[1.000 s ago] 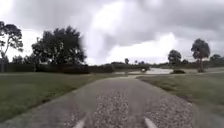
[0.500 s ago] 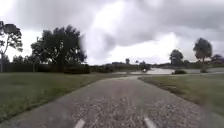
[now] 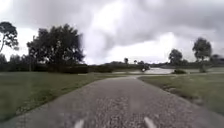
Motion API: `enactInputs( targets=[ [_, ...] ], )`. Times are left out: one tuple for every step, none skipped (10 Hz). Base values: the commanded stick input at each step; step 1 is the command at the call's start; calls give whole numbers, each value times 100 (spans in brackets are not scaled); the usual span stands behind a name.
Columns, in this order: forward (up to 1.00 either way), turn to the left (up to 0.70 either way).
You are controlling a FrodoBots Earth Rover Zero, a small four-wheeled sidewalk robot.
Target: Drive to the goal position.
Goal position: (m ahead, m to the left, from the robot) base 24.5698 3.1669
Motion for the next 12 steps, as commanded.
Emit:
enactInputs(
  targets=[
    [70, 0],
    [70, 0],
    [70, -3],
    [70, -35],
    [70, -28],
    [70, 0],
    [70, 0],
    [70, 0],
    [70, 0],
    [70, -9],
    [70, -27],
    [70, -33]
  ],
)
